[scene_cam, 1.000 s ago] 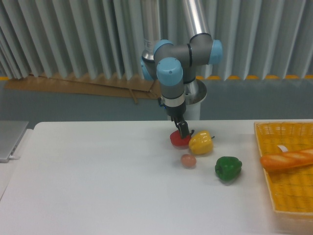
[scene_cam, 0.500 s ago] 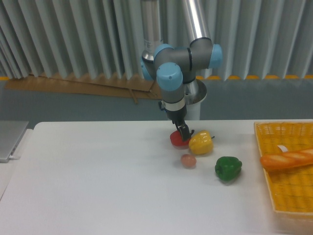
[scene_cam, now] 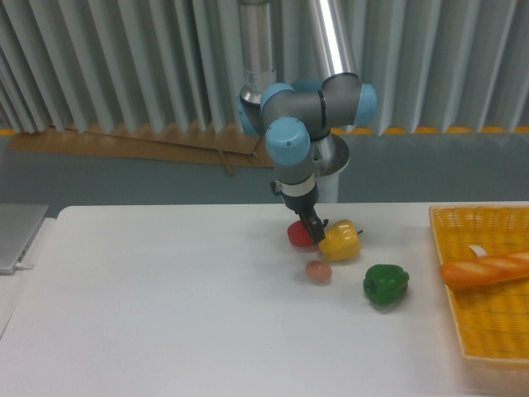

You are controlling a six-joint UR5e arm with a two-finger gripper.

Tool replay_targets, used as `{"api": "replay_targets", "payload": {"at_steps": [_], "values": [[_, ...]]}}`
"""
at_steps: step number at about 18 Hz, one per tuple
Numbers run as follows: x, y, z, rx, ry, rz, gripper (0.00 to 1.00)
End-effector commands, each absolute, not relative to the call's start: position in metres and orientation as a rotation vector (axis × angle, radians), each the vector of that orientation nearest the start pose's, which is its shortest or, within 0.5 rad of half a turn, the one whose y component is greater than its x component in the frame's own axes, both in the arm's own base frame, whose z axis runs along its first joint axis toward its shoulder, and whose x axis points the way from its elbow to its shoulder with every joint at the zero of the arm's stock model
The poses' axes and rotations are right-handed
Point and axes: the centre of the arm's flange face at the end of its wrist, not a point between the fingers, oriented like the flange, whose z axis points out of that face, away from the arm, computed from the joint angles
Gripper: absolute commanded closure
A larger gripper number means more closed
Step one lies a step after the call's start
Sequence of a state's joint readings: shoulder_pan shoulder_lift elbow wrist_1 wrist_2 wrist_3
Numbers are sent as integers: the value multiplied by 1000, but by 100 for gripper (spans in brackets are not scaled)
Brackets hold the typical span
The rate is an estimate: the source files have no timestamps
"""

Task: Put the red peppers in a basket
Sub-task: 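Lower the open gripper onto the red pepper's stem, then adjust the gripper around the red pepper and close on it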

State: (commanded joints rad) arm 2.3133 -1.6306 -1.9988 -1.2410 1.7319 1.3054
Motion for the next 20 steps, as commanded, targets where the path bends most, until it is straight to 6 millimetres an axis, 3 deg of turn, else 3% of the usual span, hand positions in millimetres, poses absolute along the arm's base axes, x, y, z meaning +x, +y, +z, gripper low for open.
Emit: {"api": "replay_targets", "payload": {"at_steps": [7, 20], "values": [[-225, 418, 275, -3236, 962, -97, 0], [-226, 420, 277, -3273, 1002, -37, 0]]}}
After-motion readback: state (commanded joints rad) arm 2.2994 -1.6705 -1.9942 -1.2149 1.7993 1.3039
